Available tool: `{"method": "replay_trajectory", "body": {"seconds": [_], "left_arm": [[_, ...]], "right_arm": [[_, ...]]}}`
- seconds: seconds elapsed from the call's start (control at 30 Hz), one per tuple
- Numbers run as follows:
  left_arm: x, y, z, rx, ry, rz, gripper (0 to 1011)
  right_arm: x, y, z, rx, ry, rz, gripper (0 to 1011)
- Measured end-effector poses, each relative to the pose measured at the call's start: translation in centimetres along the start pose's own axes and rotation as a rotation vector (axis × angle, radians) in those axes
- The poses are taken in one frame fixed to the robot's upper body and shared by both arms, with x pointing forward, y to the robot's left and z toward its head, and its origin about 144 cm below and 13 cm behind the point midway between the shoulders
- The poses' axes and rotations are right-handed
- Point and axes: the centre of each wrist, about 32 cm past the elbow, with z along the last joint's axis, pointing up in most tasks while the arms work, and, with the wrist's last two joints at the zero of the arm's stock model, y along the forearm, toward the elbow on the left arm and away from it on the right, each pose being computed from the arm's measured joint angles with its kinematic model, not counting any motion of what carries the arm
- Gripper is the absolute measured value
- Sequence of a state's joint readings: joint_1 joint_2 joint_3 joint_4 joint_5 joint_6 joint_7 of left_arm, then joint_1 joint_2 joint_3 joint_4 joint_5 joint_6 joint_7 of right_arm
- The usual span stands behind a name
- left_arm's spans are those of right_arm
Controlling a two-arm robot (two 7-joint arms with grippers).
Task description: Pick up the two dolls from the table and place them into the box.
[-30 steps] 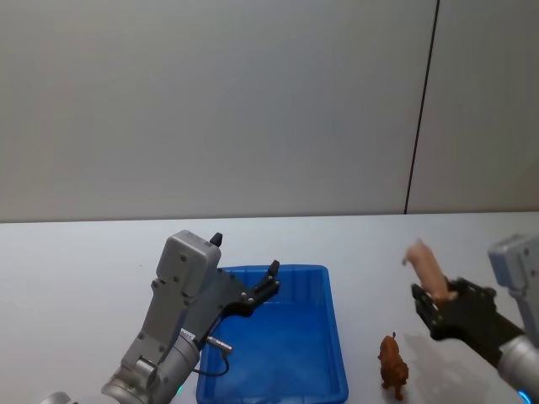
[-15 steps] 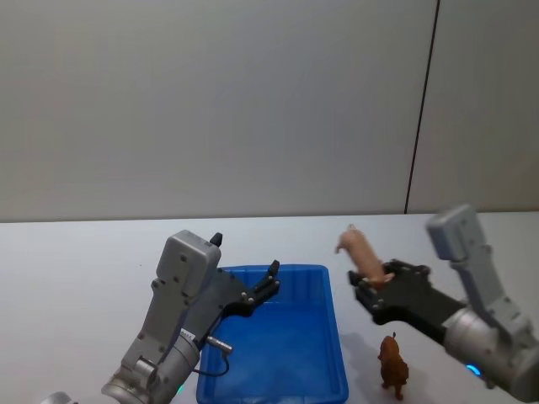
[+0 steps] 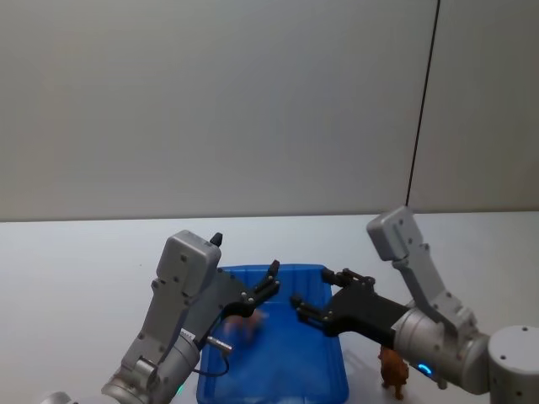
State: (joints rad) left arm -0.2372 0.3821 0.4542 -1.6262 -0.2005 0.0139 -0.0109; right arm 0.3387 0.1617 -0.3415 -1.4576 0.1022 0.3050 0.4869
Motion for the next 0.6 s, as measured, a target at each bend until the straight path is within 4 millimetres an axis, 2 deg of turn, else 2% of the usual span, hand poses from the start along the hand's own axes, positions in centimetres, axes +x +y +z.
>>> {"method": "replay_trajectory", "body": {"seconds": [0.33,0.6], "left_arm": [[0.0,0.0,0.0,0.0,0.0,0.0,1001],[0.0,0.0,0.0,0.0,0.0,0.0,1001]], "right_arm": [[0.2,0.1,0.1,0.008,-0.003,0.003,969],[0.7,-1.4,-0.3,0.02,0.0,-0.034,1001]]}}
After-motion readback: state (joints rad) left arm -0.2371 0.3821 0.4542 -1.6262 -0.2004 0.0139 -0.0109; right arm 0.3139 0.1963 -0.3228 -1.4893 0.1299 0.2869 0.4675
